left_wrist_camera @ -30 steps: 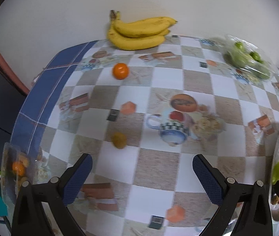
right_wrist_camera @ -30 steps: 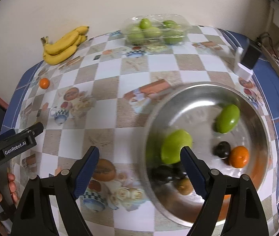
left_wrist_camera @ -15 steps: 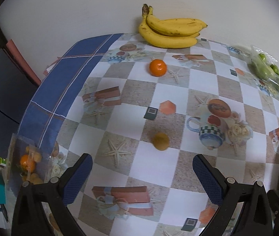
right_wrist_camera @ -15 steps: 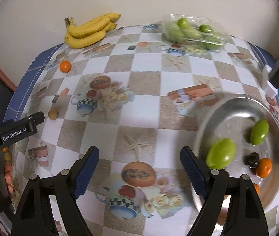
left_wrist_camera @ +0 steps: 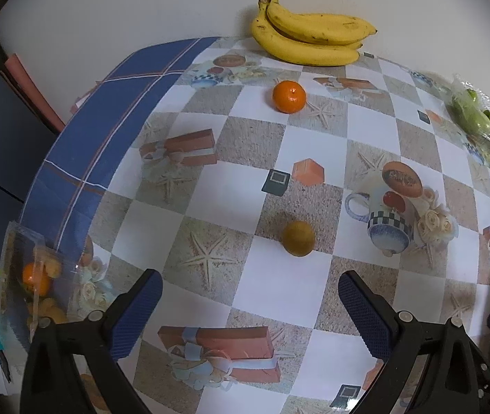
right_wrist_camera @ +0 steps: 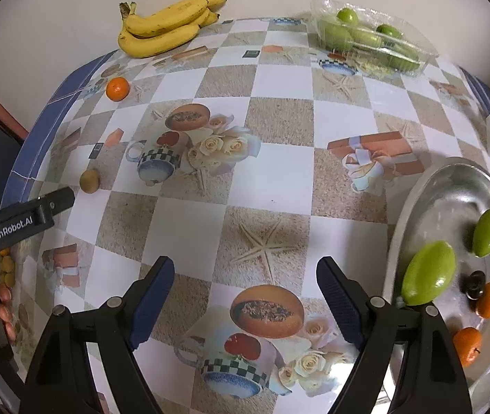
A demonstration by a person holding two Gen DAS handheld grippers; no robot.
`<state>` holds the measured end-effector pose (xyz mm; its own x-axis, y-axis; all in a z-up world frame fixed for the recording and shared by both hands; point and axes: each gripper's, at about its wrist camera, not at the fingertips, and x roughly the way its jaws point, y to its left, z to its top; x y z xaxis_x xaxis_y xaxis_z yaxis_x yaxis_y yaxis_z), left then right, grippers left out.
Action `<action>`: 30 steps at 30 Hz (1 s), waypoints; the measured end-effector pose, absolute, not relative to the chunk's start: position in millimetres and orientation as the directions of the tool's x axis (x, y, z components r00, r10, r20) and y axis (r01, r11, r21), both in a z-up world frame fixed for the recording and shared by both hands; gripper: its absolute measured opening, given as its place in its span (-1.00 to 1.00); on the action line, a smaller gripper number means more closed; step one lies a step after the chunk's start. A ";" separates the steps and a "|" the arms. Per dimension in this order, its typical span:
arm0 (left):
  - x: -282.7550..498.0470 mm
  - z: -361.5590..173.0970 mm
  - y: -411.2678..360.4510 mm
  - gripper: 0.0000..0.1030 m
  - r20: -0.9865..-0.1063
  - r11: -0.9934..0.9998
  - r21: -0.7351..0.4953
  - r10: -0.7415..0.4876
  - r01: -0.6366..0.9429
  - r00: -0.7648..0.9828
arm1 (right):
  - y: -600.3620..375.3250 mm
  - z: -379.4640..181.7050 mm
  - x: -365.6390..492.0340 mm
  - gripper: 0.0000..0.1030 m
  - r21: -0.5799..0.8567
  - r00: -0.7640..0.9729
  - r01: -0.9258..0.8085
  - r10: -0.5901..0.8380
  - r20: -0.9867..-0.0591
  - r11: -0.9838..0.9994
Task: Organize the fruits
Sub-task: 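Withdraw both open grippers from the bowl back over the table, then close the left gripper on a second small yellow round fruit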
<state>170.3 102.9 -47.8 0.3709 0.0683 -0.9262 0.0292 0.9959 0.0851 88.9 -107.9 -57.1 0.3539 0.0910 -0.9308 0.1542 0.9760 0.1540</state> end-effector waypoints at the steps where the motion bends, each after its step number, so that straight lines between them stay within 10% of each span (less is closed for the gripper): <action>1: 172.0 -47.6 102.7 1.00 -0.927 0.997 0.075 0.058 0.030 0.370 | -108.1 -58.3 90.3 0.65 0.160 0.351 0.155 0.097 -0.931 0.975; 16: 205.1 -55.6 115.5 0.94 -0.939 0.995 -0.065 -0.088 0.079 0.333 | -101.8 -61.4 127.3 0.65 0.204 0.350 0.111 0.154 -0.924 0.973; 30: 218.2 -74.7 119.2 0.20 -0.945 0.979 -0.165 -0.192 0.119 0.266 | -77.0 -55.3 158.0 0.44 0.188 0.346 0.053 0.159 -0.925 0.981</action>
